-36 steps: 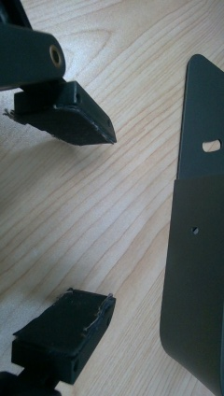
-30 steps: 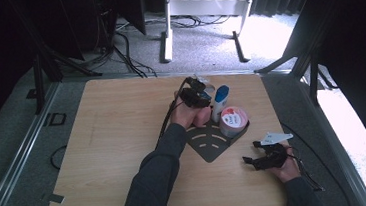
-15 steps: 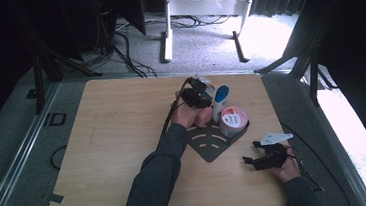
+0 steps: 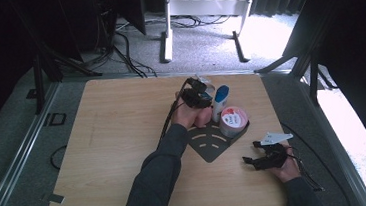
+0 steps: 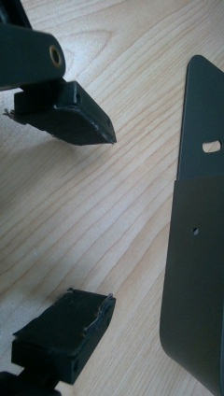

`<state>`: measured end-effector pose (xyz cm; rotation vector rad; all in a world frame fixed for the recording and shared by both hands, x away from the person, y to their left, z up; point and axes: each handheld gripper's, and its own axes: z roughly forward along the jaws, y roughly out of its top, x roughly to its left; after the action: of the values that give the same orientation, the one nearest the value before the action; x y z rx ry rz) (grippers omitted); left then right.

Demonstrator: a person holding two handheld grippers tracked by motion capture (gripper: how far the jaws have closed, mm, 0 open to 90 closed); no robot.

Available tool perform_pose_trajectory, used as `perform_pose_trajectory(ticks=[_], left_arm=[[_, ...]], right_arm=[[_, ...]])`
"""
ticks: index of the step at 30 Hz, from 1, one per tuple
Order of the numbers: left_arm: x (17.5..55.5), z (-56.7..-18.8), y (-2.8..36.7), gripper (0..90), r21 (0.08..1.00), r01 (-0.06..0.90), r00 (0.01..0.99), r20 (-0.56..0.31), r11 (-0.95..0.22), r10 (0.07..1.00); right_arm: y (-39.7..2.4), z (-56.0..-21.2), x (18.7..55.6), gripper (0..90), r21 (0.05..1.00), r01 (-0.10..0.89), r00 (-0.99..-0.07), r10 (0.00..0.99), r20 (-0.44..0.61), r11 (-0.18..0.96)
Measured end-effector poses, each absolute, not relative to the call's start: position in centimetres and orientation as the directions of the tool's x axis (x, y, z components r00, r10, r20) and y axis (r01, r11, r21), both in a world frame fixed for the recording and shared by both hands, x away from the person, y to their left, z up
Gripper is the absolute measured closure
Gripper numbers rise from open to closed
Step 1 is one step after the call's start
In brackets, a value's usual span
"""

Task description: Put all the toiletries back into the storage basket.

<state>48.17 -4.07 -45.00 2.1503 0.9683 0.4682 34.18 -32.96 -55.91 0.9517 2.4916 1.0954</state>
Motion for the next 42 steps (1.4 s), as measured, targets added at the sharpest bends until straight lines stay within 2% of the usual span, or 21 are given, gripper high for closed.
perform_pose_trajectory(ticks=[18,37,42], left_arm=[[47.6,-45.41,-4.01,53.0,0.763,0.499,0.617,0.02,-0.411,0.786],[47.41,-45.38,-4.06,51.9,0.749,0.479,0.642,0.056,-0.457,0.765],[47.28,-45.38,-4.2,48.5,0.745,0.471,0.647,0.071,-0.472,0.759]], right_arm=[[-32.96,-55.91,34.18,18.1,0.73,0.465,-0.753,0.658,0.027,0.501],[-32.94,-55.91,34.16,18.0,0.729,0.463,-0.753,0.658,0.025,0.503],[-32.93,-55.91,34.15,18.0,0.729,0.463,-0.753,0.658,0.024,0.503]])
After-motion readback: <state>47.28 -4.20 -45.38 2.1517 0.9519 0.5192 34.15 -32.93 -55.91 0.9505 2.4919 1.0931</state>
